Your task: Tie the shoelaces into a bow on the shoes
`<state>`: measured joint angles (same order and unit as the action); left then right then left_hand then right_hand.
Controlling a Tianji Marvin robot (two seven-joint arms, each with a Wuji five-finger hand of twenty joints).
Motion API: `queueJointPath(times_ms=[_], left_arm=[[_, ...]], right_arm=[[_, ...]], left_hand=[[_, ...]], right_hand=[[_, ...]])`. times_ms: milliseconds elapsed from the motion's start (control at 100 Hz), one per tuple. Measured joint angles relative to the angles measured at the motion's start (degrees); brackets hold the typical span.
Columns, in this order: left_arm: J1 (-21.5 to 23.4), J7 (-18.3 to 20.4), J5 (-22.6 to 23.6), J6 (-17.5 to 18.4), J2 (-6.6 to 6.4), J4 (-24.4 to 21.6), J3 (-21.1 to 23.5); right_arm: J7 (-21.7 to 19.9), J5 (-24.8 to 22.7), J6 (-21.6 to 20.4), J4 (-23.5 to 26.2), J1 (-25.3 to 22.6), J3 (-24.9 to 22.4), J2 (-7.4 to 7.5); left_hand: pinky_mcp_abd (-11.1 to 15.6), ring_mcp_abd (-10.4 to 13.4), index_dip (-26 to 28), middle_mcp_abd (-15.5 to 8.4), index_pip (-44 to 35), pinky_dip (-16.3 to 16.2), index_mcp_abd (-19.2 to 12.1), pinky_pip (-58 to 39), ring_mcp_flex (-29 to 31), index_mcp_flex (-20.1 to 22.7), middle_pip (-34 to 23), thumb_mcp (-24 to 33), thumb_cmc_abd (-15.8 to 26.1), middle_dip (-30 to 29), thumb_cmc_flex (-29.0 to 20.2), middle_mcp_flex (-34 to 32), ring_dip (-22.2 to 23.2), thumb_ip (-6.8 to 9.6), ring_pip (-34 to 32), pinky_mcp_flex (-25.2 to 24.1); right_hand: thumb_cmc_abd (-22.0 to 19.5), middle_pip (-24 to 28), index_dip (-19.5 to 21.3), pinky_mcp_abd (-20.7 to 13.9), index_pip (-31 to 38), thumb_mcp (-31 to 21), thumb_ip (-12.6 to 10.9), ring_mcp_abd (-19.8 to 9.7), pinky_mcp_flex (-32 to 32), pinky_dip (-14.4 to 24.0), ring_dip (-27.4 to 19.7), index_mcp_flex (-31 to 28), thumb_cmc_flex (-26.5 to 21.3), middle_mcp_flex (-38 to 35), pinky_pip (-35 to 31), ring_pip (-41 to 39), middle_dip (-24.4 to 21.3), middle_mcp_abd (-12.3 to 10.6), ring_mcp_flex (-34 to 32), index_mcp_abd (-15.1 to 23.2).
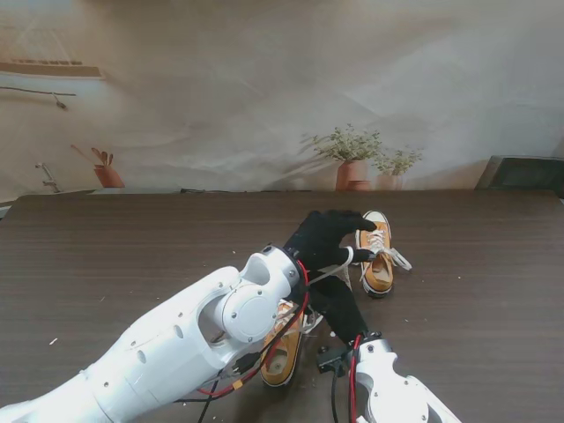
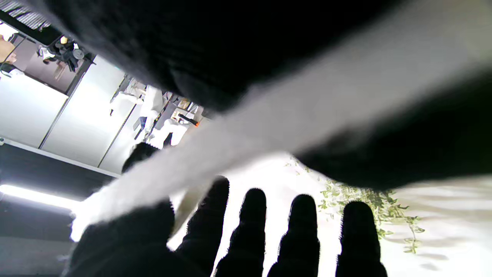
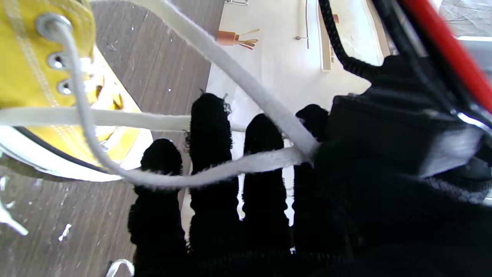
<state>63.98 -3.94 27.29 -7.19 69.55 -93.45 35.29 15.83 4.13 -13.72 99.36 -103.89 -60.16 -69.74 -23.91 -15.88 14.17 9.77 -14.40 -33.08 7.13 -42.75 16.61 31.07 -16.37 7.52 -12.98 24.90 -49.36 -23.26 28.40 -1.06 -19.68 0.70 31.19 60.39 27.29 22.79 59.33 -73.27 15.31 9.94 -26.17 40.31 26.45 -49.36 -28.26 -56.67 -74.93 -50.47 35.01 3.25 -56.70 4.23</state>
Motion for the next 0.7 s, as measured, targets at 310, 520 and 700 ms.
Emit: queueJointPath(times_ms=[310, 520, 700], left_arm=[[-1.83, 4.22, 2.06, 4.61, -0.39, 1.1, 0.04], [-1.32, 6.79, 3.25, 7.95, -0.96, 0.69, 1.82], [0.7, 6.9, 7.19, 11.98, -3.08, 1.41, 6.46]], right_arm=[[0.13, 0.45, 0.93, 0.49, -0.02, 0.09, -0.31], [0.35, 0.58, 1.08, 0.77, -0.12, 0.31, -0.72], [0.86, 0.75, 0.39, 1.29, -0.85, 0.67, -0.72]], left_hand=[[1.22, 1.86, 0.0, 0.01, -0.38, -3.34, 0.01, 18.53, -3.38, 0.3, 2.81, 37.95, -14.79, -2.88, 1.16, 2.81, -1.19, -0.75, 6.18, 0.71], [1.78, 3.35, 0.0, -0.6, -2.94, -3.35, -0.16, 24.33, -3.44, 2.49, 3.43, 53.23, -18.49, -3.66, -2.75, 2.76, -2.16, -2.05, 7.56, 1.77], [4.86, 4.56, -1.47, -0.96, 5.66, -6.71, -1.2, 30.16, -8.04, -8.37, 8.3, 3.11, -0.42, -4.88, 6.17, 12.74, -2.79, -0.92, 10.35, -0.59]], right_hand=[[-2.21, 0.07, 0.76, -0.35, -1.62, 3.83, 1.25, -0.01, 0.2, 0.0, 0.0, 1.37, -2.89, 0.13, 0.62, 0.05, 0.02, -0.05, 0.02, -1.09], [-0.4, 0.07, 0.59, -0.35, -3.93, 4.5, 0.98, -0.02, 0.31, 0.0, 0.0, 1.6, -3.73, 0.47, 0.73, 0.11, 0.02, -0.06, 0.02, -1.89], [7.13, 0.07, 1.63, -0.36, -1.46, 5.26, 0.66, -0.02, 0.49, -0.01, 0.0, 1.67, -3.97, 0.48, 0.75, 0.22, 0.02, -0.06, 0.02, 2.13]])
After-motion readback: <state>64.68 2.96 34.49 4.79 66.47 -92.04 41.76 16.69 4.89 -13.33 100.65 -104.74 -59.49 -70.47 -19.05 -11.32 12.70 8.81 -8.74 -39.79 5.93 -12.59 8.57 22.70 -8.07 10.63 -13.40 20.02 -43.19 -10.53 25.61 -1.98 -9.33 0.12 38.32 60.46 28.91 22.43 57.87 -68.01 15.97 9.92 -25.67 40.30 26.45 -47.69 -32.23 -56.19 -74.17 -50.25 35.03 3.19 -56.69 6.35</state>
